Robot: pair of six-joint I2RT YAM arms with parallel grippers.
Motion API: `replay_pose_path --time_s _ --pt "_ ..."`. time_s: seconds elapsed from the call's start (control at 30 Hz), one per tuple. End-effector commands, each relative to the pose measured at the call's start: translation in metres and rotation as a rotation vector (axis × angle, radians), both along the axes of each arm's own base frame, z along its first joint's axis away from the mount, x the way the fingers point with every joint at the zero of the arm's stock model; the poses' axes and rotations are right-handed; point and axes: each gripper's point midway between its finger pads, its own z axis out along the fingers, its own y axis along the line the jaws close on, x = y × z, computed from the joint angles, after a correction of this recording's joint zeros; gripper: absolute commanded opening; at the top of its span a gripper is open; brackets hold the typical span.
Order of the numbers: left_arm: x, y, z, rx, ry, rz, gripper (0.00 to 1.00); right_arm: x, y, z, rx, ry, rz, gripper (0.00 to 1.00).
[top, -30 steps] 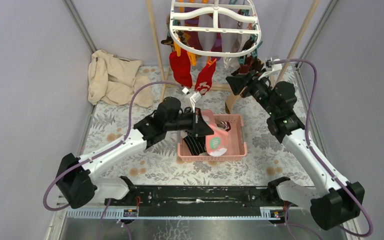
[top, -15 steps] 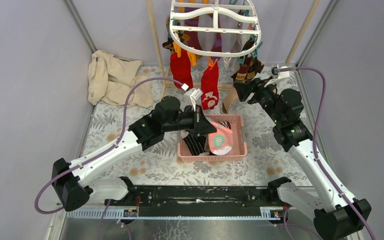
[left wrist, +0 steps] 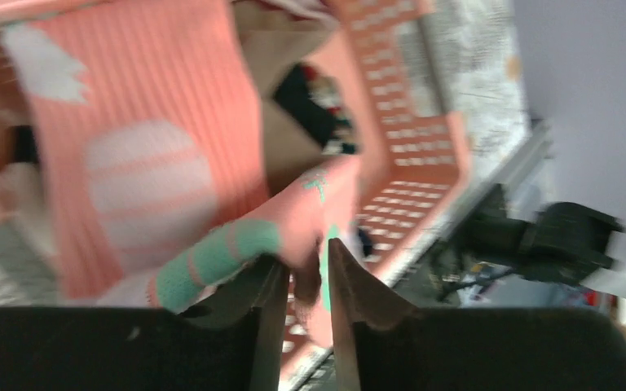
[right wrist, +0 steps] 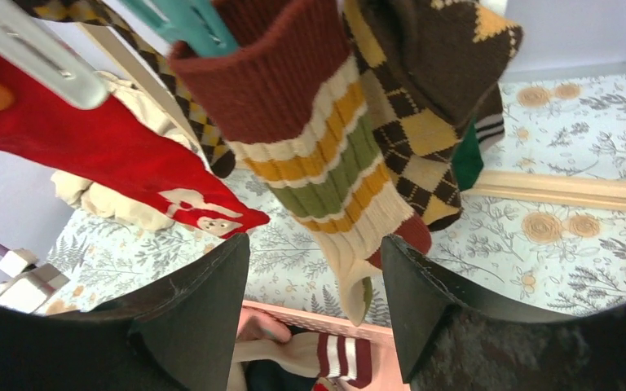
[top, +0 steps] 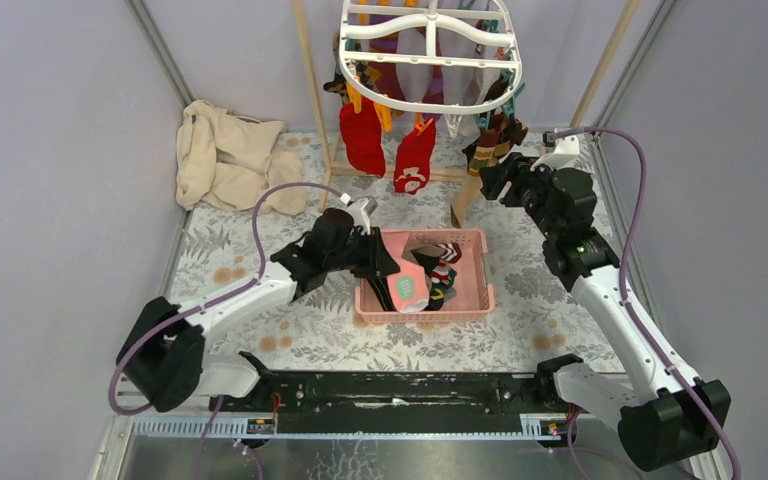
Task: Remove the socks clipped to the hanger
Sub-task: Place the sock in the bin, then remove the sock from the hanger.
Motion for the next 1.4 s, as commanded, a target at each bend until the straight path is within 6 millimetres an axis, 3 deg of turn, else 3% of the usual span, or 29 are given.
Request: replay_pose_path --time_s 0.0,0.13,0.2,0.23,0.5,0.7,0.8,0.9,0.97,1.07,1.17,1.37 --pt "0.033 0.011 -0.022 0.001 -0.037 0.080 0.41 0.012 -0.009 0.011 0.008 -0.023 -0.042 0.68" --pt "0.038 0.014 -0.044 0.037 0.000 0.075 0.74 0.021 -0.008 0.002 0.010 -0.013 -0.031 0.68" --pt "0.037 0.014 -0.040 0.030 -0.004 0.073 0.97 0.024 -0.005 0.000 0.013 -0.020 -0.013 0.68" --pt "0.036 0.015 -0.035 0.027 -0.012 0.074 0.98 0.025 -0.004 -0.001 0.013 -0.022 -0.008 0.68" --pt "0.021 0.028 0.027 -0.026 -0.107 0.080 0.99 0.030 0.015 -0.012 0.049 -0.062 0.118 0.69" --pt "0.009 0.043 0.062 -0.043 -0.175 0.099 0.99 0.048 0.009 -0.018 0.064 -0.072 0.058 0.70" --pt "0.002 0.048 0.071 -0.056 -0.196 0.099 0.99 0.057 0.008 -0.020 0.064 -0.088 0.037 0.70" --pt "-0.002 0.052 0.067 -0.043 -0.191 0.099 0.99 0.064 0.014 -0.019 0.070 -0.109 0.064 0.70" --pt "-0.003 0.054 0.062 -0.037 -0.182 0.104 0.99 0.068 0.016 -0.020 0.074 -0.113 0.074 0.63" --pt "-0.005 0.052 0.059 -0.049 -0.174 0.103 0.99 0.067 0.019 -0.016 0.087 -0.129 0.087 0.36" --pt "-0.005 0.050 0.060 -0.056 -0.172 0.101 0.99 0.058 0.024 -0.008 0.099 -0.160 0.129 0.17" --pt "0.000 0.038 0.066 -0.068 -0.184 0.087 0.99 0.040 0.035 -0.001 0.093 -0.160 0.216 0.08"
